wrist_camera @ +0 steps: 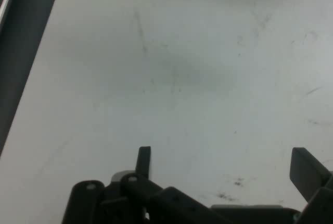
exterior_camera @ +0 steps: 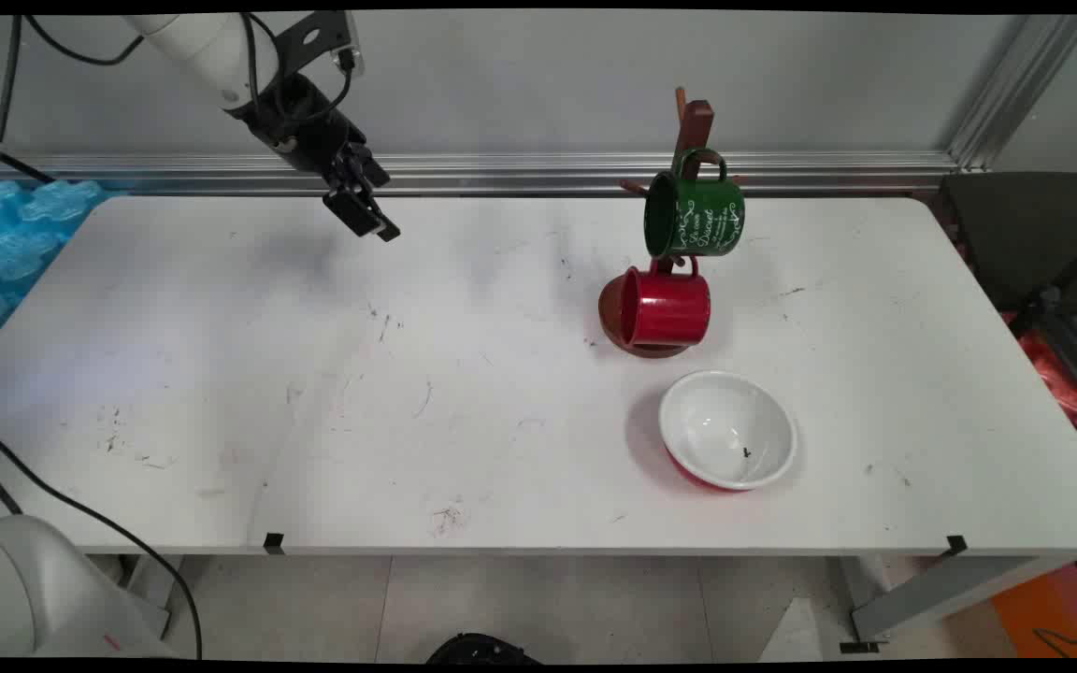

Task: Pick up the green mug from the rack

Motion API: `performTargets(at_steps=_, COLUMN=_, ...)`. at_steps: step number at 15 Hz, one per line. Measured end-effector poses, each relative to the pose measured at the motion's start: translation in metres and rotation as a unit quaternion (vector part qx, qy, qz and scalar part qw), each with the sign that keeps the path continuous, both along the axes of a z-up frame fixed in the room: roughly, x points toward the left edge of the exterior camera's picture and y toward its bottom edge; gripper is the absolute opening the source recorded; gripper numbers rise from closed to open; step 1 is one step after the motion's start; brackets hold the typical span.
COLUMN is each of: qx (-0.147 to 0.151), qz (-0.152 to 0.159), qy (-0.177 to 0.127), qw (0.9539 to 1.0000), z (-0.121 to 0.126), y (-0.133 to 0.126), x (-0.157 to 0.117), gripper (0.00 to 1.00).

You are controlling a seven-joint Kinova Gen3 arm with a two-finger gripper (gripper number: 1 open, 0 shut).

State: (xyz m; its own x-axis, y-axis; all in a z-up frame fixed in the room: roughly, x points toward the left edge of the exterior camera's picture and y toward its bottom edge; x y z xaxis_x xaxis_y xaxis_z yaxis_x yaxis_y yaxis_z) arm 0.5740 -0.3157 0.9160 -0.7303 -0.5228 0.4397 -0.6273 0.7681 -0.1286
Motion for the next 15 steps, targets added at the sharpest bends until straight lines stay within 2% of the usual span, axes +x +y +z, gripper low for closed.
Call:
performTargets(at_steps=4, qx=-0.001, qz=0.002, qy=0.016, qw=0.9999, z=0.004, y=-0.002, x=-0.008, gripper=1.0)
performTargets(at_steps=8, qx=-0.008, qz=-0.001, qy=0.048, qw=0.9988, z=0.015, y=-0.008, x=-0.03, gripper=1.0)
performTargets(at_steps=15, qx=-0.018, qz=-0.01, qy=0.119, qw=0.9926, z=0.033, y=-0.016, x=-0.078, gripper=1.0)
